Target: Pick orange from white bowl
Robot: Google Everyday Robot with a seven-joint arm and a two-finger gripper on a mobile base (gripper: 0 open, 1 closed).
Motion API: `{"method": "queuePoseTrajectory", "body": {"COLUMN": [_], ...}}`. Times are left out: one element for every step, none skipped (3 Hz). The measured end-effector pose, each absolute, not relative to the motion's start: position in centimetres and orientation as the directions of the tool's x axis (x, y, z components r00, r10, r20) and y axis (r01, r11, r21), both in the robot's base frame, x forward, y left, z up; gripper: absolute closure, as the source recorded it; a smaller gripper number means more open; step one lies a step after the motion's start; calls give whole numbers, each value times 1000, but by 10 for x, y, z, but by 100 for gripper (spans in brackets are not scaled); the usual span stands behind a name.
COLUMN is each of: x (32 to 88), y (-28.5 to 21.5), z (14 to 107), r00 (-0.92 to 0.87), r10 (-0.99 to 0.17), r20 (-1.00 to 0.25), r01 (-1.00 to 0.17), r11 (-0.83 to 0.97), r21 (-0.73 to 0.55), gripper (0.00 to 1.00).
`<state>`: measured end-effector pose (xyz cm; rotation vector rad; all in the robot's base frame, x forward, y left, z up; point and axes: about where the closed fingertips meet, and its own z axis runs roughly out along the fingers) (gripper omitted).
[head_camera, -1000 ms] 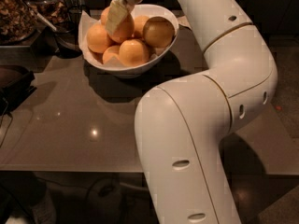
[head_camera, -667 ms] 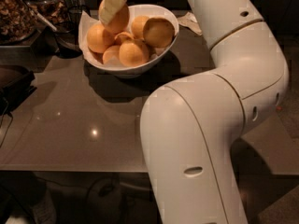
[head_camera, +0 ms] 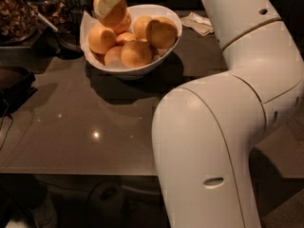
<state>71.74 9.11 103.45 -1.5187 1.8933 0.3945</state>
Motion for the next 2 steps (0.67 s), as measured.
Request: {"method": "queuePoseTrajectory", "body": {"x": [716, 704], "y": [97, 90], "z": [1031, 1040], "r00": [-112, -155], "r10": [-749, -723], "r20": [-653, -673], "r01": [-949, -943], "r11": [275, 311], "r21": [-153, -117], "gripper": [100, 100]}}
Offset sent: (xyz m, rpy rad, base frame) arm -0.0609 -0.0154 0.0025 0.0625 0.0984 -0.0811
